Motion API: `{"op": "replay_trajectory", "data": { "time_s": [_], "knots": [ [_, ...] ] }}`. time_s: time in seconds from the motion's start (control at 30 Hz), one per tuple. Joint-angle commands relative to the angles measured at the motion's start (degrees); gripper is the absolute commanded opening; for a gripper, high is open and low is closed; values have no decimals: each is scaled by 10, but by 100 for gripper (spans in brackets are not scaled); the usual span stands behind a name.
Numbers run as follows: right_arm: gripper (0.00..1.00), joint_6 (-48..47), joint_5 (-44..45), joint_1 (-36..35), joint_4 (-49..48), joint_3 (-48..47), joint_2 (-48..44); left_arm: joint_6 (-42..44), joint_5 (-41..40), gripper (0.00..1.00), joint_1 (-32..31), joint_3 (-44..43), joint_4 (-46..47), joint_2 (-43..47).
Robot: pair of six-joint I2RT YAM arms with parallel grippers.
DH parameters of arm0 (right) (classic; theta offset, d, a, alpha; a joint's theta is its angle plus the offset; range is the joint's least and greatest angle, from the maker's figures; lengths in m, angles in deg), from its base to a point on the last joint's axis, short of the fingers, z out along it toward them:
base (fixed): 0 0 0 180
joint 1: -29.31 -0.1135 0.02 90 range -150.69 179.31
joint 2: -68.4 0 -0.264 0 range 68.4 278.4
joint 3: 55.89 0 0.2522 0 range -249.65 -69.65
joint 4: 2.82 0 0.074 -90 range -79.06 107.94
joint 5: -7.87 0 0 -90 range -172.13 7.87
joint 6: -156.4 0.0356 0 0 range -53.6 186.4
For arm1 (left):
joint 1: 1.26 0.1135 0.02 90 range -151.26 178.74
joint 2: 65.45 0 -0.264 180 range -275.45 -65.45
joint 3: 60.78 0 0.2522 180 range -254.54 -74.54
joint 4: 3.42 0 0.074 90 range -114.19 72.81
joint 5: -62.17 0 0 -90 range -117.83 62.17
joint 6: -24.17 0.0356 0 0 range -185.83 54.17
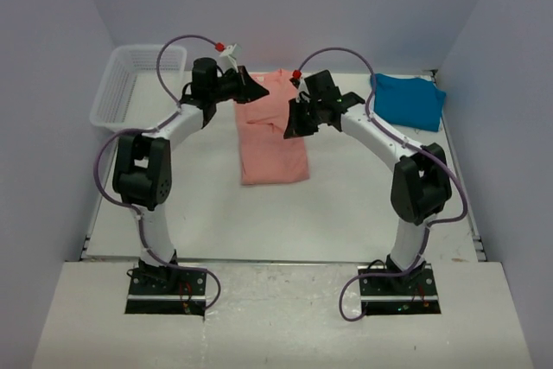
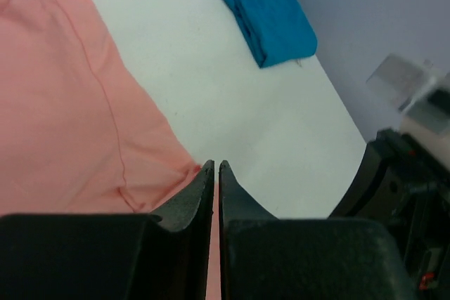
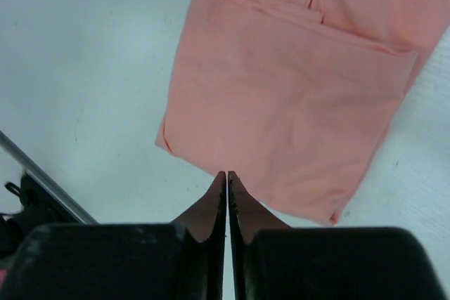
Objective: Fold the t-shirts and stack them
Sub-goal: Fold the folded rectangular tshirt in 1/3 of the way
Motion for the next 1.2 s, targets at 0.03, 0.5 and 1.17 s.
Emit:
{"op": "replay_trajectory", "data": {
  "time_s": [0.03,0.5,1.17],
  "knots": [
    [0,-16,12,21,42,-63,57,3,-40,2,-4,93,-33,23],
    [0,-4,-121,70,20,-158,241,16,-95,0,-48,212,-8,45],
    [0,88,-61,70,4,-14,174,-30,-349,0,-44,216,-209,-2]
  ]
}}
